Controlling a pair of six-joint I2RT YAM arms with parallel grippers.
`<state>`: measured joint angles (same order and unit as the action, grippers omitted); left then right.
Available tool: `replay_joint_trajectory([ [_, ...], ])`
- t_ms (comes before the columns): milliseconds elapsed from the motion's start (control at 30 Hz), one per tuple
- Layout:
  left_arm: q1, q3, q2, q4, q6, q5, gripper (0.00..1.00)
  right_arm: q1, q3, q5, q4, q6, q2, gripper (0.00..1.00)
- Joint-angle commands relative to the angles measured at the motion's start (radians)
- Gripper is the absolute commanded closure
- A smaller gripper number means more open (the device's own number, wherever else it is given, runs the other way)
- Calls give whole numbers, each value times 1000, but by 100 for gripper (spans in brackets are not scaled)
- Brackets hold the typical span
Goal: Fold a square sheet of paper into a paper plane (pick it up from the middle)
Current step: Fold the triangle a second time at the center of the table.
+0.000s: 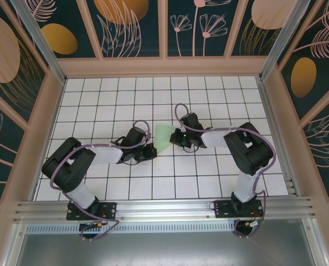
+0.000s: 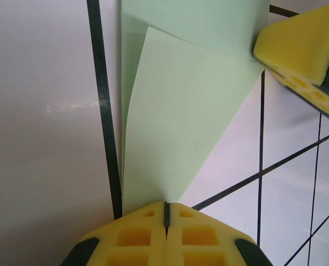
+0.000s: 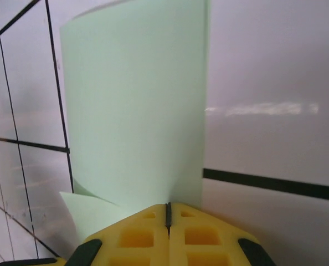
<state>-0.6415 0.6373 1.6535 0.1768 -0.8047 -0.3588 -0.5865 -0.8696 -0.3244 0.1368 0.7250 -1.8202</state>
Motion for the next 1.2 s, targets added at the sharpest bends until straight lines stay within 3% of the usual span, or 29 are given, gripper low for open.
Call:
replay_joint_trajectory([
  [0,2,-44,17,-140,16,25,100,21,-29,116,-88,-45,69,99],
  [167,2,-39,16,-135,16,25,100,-67,-53,110,-103,-35,127,99],
  [367,1,-34,16,-134,17,25,100,-134,-39,36,-30,28,38,99],
  [833,2,10,-48,-86,66,-28,99,-118,-5,48,-51,38,-46,100],
  [1000,2,29,-75,31,49,-107,94,-115,9,51,-59,39,-49,100],
  [1167,2,70,2,14,59,-57,95,-115,9,43,-52,43,-57,100],
])
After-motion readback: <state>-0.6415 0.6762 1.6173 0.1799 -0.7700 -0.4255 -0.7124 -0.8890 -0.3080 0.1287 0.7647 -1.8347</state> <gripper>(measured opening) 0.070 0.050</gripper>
